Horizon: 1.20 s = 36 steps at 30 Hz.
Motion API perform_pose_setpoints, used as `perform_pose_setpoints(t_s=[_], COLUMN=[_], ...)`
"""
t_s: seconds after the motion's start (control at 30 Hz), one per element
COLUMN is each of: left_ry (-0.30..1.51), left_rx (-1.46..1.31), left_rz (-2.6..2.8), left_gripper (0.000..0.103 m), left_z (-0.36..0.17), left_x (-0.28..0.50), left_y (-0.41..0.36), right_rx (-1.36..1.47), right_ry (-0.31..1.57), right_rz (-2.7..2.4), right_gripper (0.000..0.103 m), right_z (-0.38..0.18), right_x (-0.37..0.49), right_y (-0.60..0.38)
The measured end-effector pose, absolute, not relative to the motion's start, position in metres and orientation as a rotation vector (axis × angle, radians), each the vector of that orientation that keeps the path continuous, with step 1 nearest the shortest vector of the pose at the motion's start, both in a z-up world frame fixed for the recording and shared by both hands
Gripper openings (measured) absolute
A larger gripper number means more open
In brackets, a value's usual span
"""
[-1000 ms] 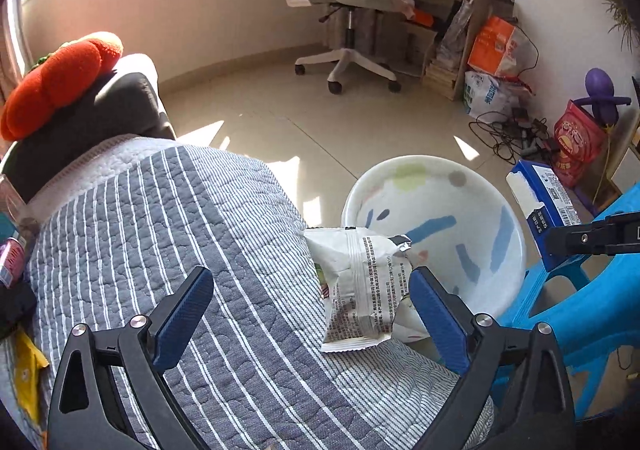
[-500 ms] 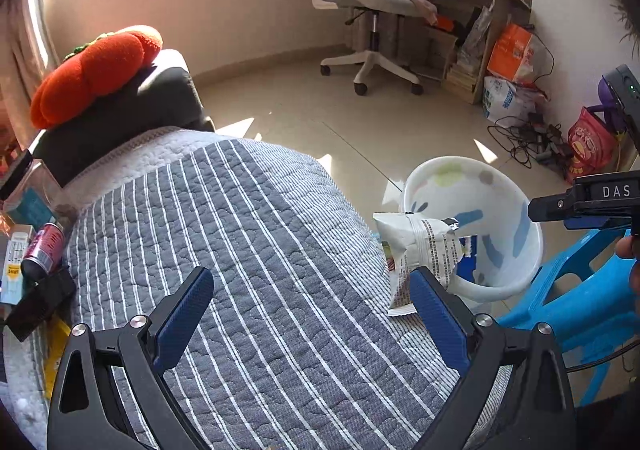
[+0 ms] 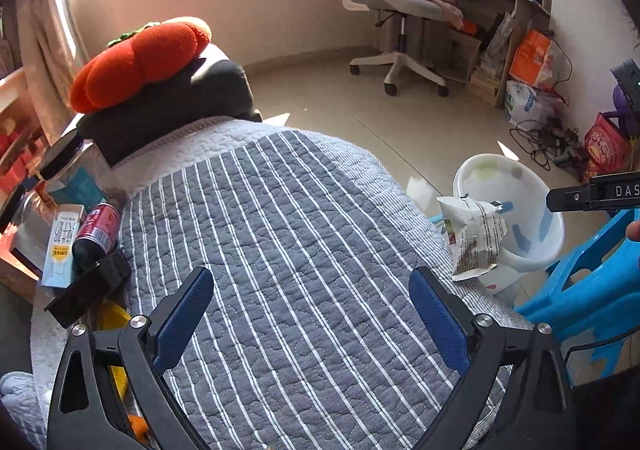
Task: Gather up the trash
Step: 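Open both grippers to drop the wrapper and box into the wastebasket, then move the left gripper to the white tissue ball and close on it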
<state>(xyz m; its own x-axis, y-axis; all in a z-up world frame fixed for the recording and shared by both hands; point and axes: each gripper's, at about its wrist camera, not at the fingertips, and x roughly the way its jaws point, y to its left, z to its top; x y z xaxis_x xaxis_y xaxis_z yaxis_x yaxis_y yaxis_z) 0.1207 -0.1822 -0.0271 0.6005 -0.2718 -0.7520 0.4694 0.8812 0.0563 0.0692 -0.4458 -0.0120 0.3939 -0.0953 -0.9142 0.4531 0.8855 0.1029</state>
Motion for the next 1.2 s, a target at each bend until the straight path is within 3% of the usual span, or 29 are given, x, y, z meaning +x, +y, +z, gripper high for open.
perform_pose_setpoints(t_s=[0.9,1.2], left_ry=[0.873,1.004], left_rx=[0.19,0.078], left_rz=[-0.225,-0.115], left_gripper=[0.099,0.099], left_z=[-0.023,-0.029], left_x=[0.131,0.145], left_y=[-0.015,0.056], right_rx=[0.184,0.147], right_ry=[1.128,1.149], right_rz=[-0.188,-0.158], right_gripper=[0.088,0.088], right_z=[-0.012,-0.02], right_x=[0.099,0.111], right_y=[-0.329,-0.298])
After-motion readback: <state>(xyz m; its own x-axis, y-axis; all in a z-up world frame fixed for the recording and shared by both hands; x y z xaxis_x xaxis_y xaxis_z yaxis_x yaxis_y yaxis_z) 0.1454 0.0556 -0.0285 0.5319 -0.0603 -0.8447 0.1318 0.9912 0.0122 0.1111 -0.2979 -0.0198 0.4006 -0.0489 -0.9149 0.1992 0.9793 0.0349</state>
